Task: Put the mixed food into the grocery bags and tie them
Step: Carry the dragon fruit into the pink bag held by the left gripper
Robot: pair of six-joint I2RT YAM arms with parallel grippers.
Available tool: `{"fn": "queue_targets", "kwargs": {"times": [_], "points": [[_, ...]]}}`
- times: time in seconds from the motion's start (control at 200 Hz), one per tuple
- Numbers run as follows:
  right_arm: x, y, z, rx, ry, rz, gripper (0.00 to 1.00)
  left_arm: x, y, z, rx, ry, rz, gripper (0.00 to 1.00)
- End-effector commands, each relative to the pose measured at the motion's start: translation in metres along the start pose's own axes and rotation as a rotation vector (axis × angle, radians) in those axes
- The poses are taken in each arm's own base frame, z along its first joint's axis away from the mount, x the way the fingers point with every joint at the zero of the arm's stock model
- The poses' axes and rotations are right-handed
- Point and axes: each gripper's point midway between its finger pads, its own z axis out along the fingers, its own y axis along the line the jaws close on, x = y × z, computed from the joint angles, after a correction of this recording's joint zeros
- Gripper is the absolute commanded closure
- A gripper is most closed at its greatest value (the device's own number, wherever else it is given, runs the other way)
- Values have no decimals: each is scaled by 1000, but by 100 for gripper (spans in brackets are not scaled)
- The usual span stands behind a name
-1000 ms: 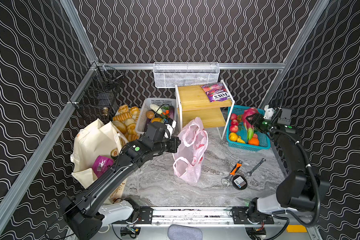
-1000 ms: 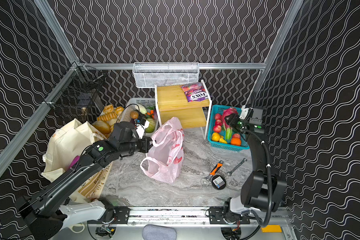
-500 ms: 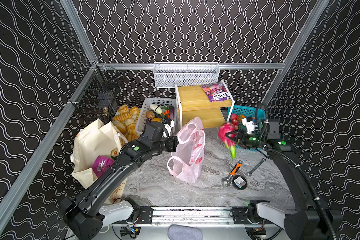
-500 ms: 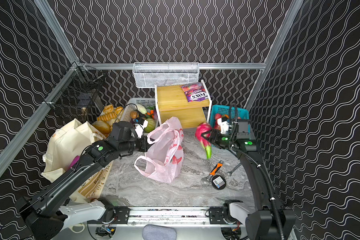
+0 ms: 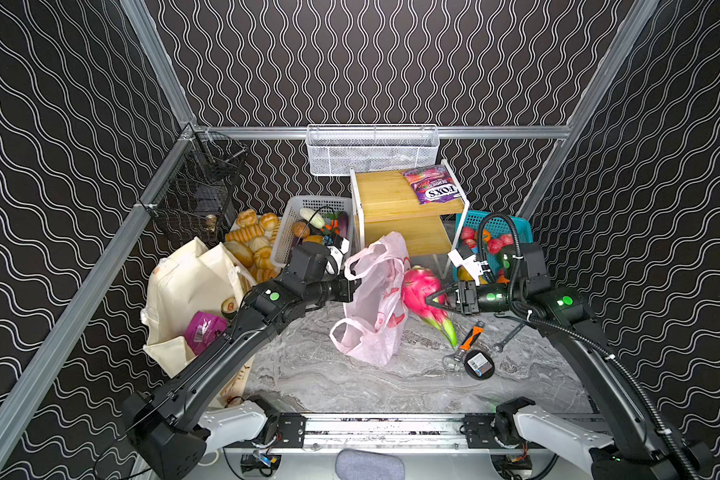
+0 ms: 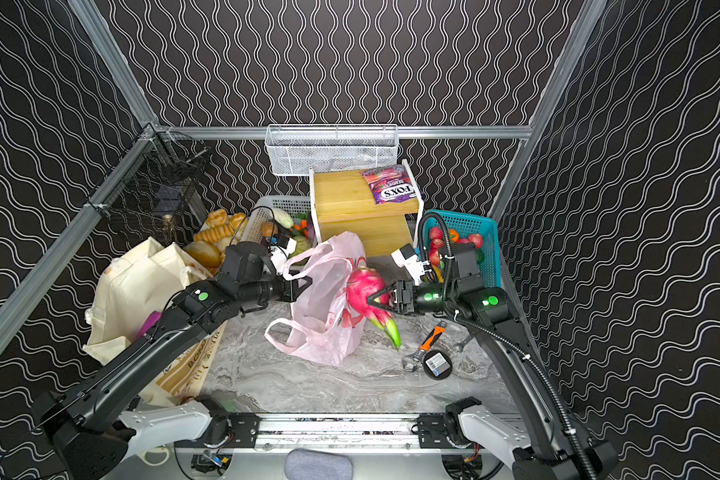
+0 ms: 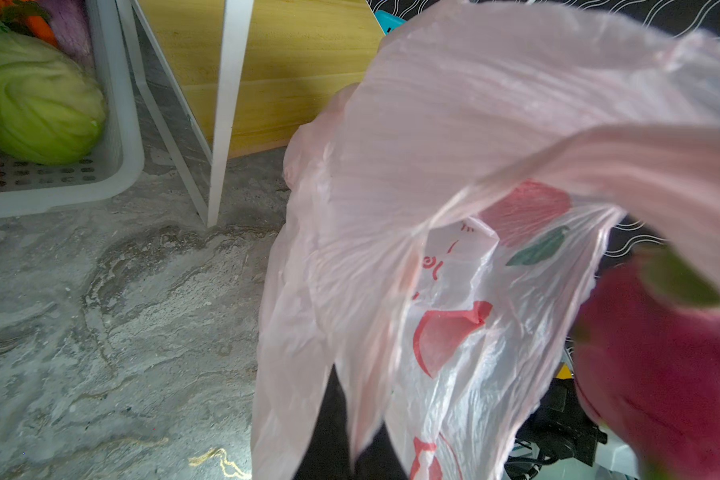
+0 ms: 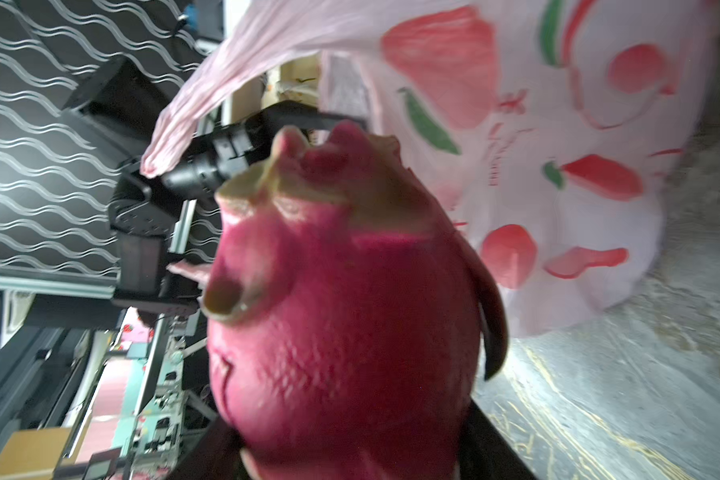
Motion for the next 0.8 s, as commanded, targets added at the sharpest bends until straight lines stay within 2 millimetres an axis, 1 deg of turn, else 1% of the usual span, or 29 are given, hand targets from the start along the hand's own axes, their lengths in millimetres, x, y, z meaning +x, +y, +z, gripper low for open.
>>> {"fn": "queue_targets", "kwargs": {"times": [0.0, 0.055, 0.125, 0.135, 0.165, 0.225, 0.28, 0.345, 0.43, 0.491, 0.551, 0.641, 0.671, 0.711, 0.796], "points": [[-7, 39, 1, -140, 7, -94, 61, -7, -6, 1, 27, -19, -18, 100], [-14, 36, 4, -95, -18, -97, 60, -8, -7, 1, 31, -22, -22, 100], [-24, 30, 14, -73, -26, -66, 61, -9, -9, 3, 47, -29, -27, 100], [-21, 32, 19, -79, -8, -67, 61, -9, -9, 3, 49, -30, -29, 100], [-19, 32, 28, -74, 12, -64, 61, -9, -11, 3, 60, -29, -30, 100], [-21, 26, 45, -21, 26, -53, 60, -12, -13, 2, 65, -34, -30, 100], [-28, 14, 55, 48, 12, -18, 60, -12, -13, 2, 61, -31, -36, 100], [-38, 4, 64, 90, -16, 40, 60, -12, -15, 1, 71, -30, -34, 100], [-56, -12, 67, 169, -107, 104, 59, -13, -20, 0, 96, -32, -35, 100], [-66, -29, 64, 257, -165, 146, 59, -13, -21, 1, 104, -30, -34, 100], [-69, -42, 62, 361, -171, 158, 58, -13, -23, 0, 112, -31, -36, 100], [-65, -49, 65, 483, -111, 120, 51, -16, -24, -3, 119, -44, -35, 100], [-69, -50, 64, 519, -120, 115, 48, -17, -26, -3, 126, -48, -34, 100], [-74, -52, 63, 546, -142, 128, 48, -18, -29, -4, 140, -50, -40, 100], [-84, -53, 66, 534, -203, 174, 42, -19, -37, -4, 184, -45, -58, 100]]}}
